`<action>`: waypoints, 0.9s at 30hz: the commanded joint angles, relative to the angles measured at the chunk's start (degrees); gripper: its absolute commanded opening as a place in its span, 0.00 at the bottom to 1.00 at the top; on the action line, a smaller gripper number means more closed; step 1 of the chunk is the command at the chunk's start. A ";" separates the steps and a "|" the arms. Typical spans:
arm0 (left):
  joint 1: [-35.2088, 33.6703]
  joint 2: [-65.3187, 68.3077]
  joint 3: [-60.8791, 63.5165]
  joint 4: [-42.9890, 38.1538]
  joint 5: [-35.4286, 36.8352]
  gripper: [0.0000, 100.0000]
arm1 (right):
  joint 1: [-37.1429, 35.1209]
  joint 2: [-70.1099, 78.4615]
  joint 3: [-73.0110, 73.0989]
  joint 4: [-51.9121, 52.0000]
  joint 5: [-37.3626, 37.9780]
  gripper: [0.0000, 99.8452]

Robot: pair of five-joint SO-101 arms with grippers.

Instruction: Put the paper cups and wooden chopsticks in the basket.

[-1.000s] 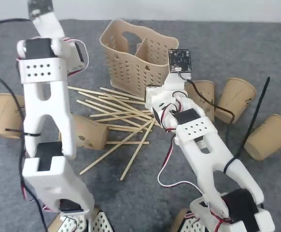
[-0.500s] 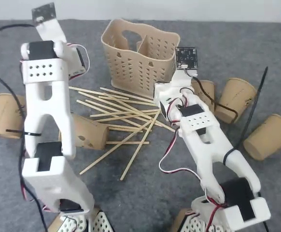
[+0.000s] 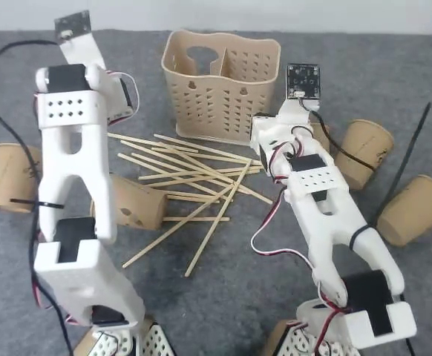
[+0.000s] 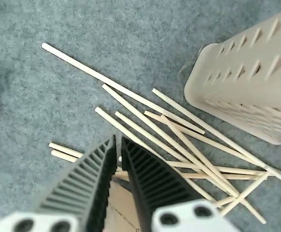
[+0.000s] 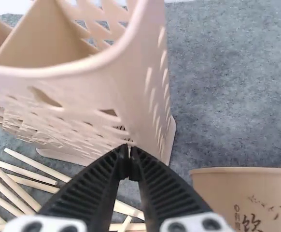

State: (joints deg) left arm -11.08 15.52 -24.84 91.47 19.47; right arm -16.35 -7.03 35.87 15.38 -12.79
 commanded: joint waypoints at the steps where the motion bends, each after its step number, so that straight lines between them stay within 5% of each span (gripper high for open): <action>1: -0.26 -1.58 -0.48 -0.35 -1.32 0.01 | 1.01 -1.19 -3.78 -0.40 0.97 0.01; 12: -0.18 -1.58 -0.40 1.67 -2.11 0.01 | 3.74 -1.80 -5.36 2.42 0.97 0.01; 24: -0.09 -1.58 1.71 1.67 -5.27 0.01 | 9.89 -25.27 -3.43 31.08 -3.08 0.01; 27: -0.79 -1.58 4.00 1.76 -6.59 0.02 | 6.64 -28.62 -0.44 33.80 -3.16 0.01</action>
State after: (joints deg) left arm -11.16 15.52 -22.20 92.70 14.90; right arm -7.47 -30.42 34.81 46.77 -14.99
